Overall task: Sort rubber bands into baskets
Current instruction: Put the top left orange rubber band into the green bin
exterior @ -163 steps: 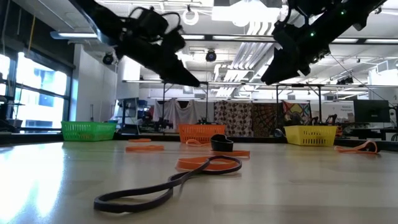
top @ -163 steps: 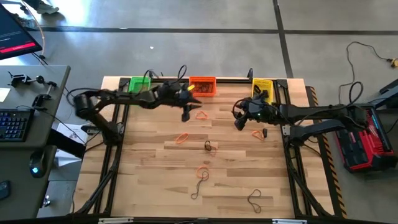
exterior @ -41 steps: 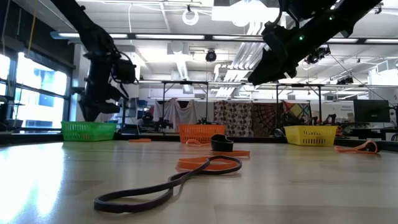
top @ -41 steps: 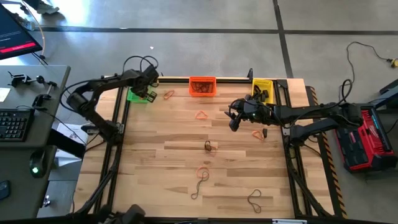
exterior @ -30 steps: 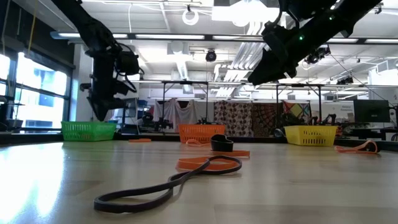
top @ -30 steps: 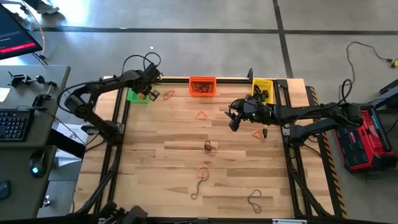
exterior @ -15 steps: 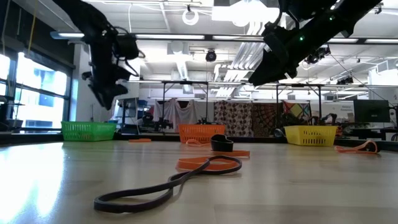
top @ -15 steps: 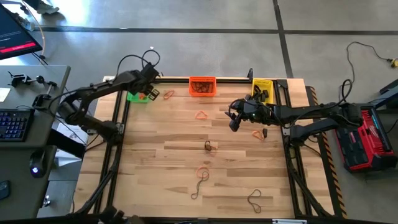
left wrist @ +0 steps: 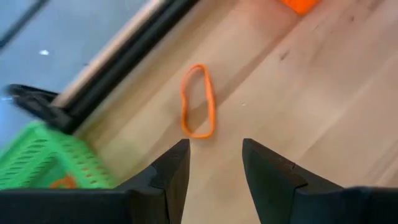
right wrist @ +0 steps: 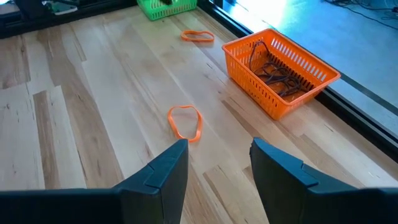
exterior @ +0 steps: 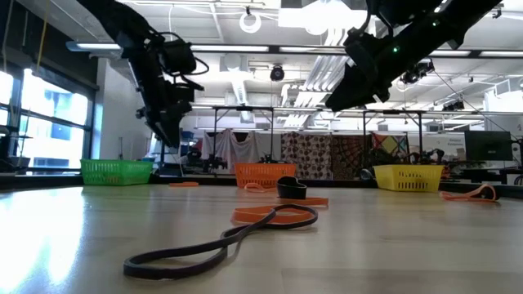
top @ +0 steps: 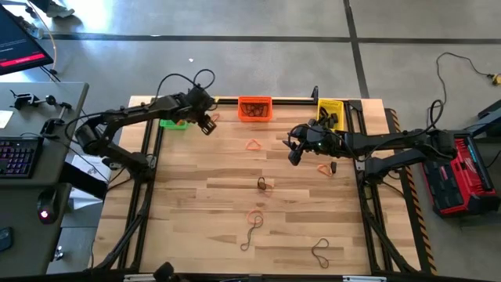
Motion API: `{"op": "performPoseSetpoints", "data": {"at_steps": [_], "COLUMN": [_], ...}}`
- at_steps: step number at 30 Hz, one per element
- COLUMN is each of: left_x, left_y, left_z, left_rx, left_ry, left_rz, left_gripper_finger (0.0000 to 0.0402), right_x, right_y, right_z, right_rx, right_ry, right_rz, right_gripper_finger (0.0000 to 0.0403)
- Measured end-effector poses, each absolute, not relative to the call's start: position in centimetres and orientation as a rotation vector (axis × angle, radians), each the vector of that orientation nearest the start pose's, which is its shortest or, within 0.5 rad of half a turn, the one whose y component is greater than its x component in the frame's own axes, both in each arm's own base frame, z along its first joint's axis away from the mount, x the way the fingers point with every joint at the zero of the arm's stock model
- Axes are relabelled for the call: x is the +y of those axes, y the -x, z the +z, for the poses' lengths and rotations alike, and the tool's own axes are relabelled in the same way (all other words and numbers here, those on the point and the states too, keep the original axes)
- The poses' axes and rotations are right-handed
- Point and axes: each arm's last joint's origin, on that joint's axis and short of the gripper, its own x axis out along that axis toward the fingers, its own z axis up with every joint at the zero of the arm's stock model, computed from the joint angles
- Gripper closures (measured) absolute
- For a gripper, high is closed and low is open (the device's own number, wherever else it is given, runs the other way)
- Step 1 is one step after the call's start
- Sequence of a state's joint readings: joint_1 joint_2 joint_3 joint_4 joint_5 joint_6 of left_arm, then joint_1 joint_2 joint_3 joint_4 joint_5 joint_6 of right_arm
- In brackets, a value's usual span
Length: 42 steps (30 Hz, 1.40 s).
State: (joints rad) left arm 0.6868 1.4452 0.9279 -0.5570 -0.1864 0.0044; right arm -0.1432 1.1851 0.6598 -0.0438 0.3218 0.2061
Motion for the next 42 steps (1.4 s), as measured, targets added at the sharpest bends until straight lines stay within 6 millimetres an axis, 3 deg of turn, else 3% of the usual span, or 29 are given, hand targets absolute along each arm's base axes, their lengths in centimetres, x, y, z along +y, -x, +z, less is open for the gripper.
{"op": "performPoseSetpoints", "data": {"at_steps": [8,23,30,35,42], "left_x": [18.8,19.9,20.1,20.1,19.5], "left_y": [-22.0,-22.8,-23.1,-23.1,-23.6], "left_z": [18.2,13.7,13.2,13.2,13.3], "left_rx": [1.164,1.357,1.372,1.377,1.383], "left_ry": [0.291,0.142,0.094,0.064,0.008], "left_rz": [0.71,0.678,0.649,0.618,0.569], "left_gripper_finger": [0.0263,0.0263,0.0269,0.0304,0.0395], "right_x": [-4.4,-4.4,-4.4,-4.3,-4.3], "right_y": [-23.9,-23.9,-23.9,-23.9,-23.9], "right_z": [22.6,22.6,22.6,22.6,22.5], "right_rx": [0.514,0.512,0.513,0.513,0.521], "right_ry": [-0.166,-0.179,-0.18,-0.18,-0.18], "right_rz": [-0.515,-0.51,-0.51,-0.508,-0.507], "right_gripper_finger": [0.024,0.024,0.024,0.024,0.024]}}
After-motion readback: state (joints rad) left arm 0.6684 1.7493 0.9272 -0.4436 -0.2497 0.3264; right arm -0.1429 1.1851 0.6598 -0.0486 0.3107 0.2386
